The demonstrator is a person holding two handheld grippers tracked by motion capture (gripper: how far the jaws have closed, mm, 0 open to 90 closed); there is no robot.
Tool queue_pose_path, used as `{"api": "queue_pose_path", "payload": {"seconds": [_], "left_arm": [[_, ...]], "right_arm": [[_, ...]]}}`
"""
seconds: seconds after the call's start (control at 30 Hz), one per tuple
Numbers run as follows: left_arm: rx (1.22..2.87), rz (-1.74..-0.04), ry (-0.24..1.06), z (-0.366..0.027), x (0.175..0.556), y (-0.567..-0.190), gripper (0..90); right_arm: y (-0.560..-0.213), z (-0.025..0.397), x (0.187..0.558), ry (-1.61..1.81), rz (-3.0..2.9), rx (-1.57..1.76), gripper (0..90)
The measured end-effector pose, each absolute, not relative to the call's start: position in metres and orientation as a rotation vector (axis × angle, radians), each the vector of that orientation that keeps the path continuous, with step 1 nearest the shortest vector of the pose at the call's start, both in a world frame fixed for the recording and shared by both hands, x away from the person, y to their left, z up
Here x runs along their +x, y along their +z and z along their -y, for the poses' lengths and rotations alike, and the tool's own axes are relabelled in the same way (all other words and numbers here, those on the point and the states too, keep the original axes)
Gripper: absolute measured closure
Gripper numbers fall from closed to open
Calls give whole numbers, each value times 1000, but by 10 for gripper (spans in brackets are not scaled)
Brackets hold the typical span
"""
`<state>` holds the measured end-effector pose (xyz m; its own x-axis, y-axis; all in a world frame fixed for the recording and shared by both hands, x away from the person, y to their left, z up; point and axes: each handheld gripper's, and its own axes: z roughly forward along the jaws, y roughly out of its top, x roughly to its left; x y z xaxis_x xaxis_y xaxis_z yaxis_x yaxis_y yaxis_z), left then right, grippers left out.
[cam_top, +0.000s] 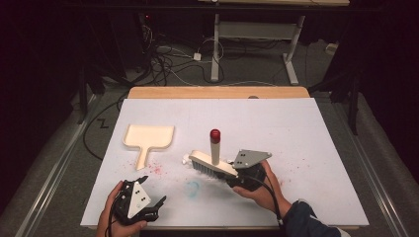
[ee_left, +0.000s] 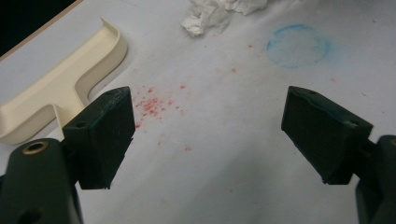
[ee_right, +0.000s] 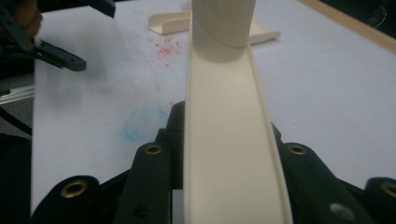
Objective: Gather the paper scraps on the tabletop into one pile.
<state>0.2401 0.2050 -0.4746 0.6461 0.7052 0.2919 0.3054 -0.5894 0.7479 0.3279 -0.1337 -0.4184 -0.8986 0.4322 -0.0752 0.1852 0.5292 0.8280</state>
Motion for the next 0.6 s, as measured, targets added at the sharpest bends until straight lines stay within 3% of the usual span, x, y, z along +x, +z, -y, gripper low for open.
{"api": "queue_pose_path", "payload": {"seconds": [0.27, 0.6], "left_arm": [[2193, -777, 771, -204, 239, -474, 164], [2205, -766, 768, -202, 239, -474, 165]], "right_arm": [[-388, 191, 312, 1283, -2415, 569, 691], [-408, 241, 306, 1084, -2383, 767, 691]]}}
